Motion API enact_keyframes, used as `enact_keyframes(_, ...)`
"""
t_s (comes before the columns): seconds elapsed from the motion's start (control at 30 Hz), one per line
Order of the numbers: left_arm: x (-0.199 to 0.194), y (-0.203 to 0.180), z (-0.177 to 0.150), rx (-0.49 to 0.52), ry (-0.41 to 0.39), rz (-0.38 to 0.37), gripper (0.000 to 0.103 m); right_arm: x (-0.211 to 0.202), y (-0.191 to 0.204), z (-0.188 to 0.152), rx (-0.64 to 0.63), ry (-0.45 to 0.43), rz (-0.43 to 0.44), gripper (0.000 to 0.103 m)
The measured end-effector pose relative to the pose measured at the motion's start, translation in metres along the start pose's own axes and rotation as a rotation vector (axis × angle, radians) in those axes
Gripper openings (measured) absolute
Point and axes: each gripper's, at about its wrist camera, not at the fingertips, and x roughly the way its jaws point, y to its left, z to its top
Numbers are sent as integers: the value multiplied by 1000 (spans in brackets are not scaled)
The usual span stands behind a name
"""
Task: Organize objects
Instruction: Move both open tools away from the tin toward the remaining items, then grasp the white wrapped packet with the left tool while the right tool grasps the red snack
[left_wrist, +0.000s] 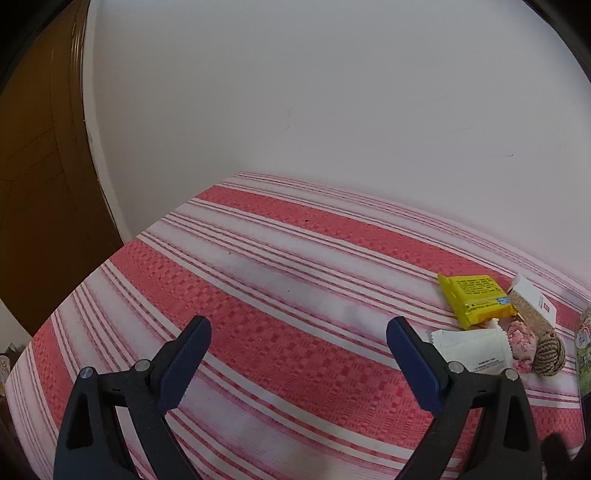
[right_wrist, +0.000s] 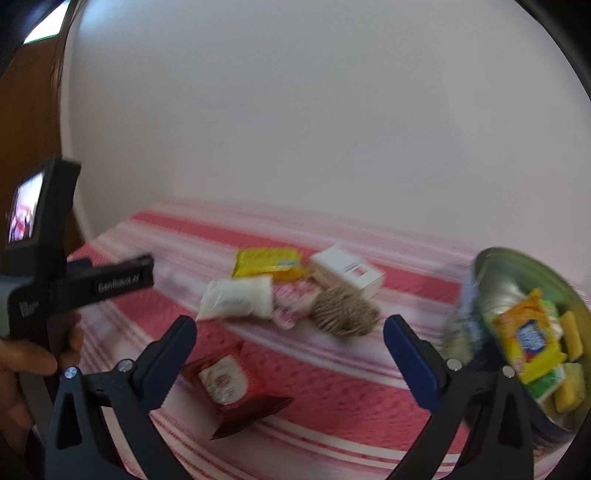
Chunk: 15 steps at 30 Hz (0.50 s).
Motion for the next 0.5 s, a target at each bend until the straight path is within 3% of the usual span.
enact_keyframes(0.13,3,-1,0,7,9,-3,97,19,12,-2,-65,105,62,101)
enact_keyframes(0.2,6,0,1,3,14,-2,97,29,21,-6,-100,154,77,93)
enact_keyframes(0.27,3,-2,0,4,19,-7,97,40,29,-9,-142,211,81,76)
enact_keyframes(0.4,2,-7,-2,21,34,-37,97,54,36,-15,-179,281,90,59)
enact_keyframes(0.47,0,-14,-3,35,38,-60,97,52,32,-17,-162,281,112,45)
enact_keyframes(0.5,0,-16,-3,46,38,-73,97,51,29,-18,-149,286,127,45)
